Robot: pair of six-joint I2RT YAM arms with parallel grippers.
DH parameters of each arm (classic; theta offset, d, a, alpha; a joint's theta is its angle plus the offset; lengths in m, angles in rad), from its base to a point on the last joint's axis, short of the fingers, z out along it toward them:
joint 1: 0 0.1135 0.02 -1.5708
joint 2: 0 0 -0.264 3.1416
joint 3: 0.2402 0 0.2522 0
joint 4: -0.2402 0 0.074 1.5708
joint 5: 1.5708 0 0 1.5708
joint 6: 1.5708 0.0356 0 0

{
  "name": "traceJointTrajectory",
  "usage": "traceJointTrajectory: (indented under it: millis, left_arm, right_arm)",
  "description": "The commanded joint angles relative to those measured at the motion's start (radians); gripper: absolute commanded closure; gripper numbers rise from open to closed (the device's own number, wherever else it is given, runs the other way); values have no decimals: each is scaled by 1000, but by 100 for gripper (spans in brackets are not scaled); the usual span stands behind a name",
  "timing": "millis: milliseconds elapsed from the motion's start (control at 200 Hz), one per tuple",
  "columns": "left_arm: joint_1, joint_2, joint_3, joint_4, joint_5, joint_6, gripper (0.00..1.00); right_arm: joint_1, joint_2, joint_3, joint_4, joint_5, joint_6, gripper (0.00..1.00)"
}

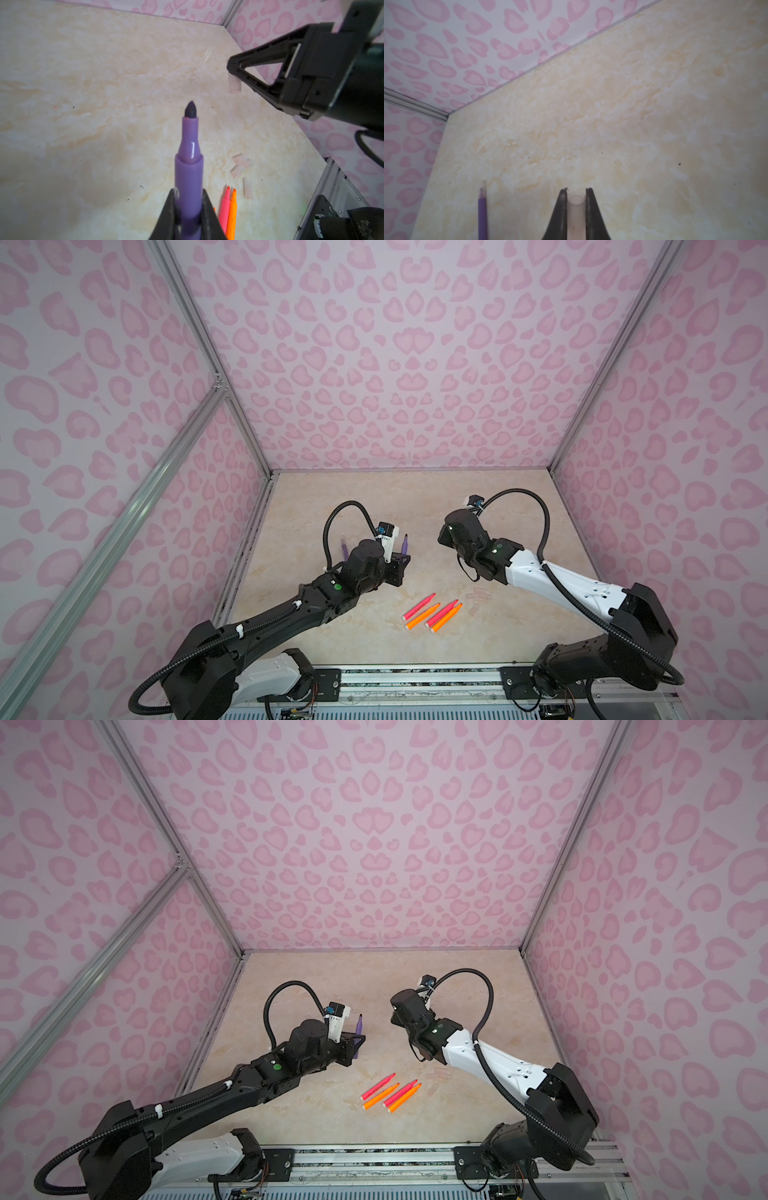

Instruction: Insert the pens into the pen caps

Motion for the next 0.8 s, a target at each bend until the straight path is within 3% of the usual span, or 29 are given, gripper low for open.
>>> traceJointTrajectory:
  millis: [0, 200, 505, 795]
  left_arm:
    - [-20, -15, -2, 68, 56, 41, 96]
    - [-55, 4, 0, 152, 174, 48, 96]
    - [-69, 71, 15, 176, 183, 73, 96]
    - [-67, 71, 22, 147, 105, 73, 96]
  right_arm:
    - [-9, -40, -30, 168, -38, -38, 97]
    - [-41, -138, -254, 566, -170, -97, 96]
    - [-151, -80, -317, 808, -473, -79, 100]
    - [-124, -82, -343, 912, -580, -35, 100]
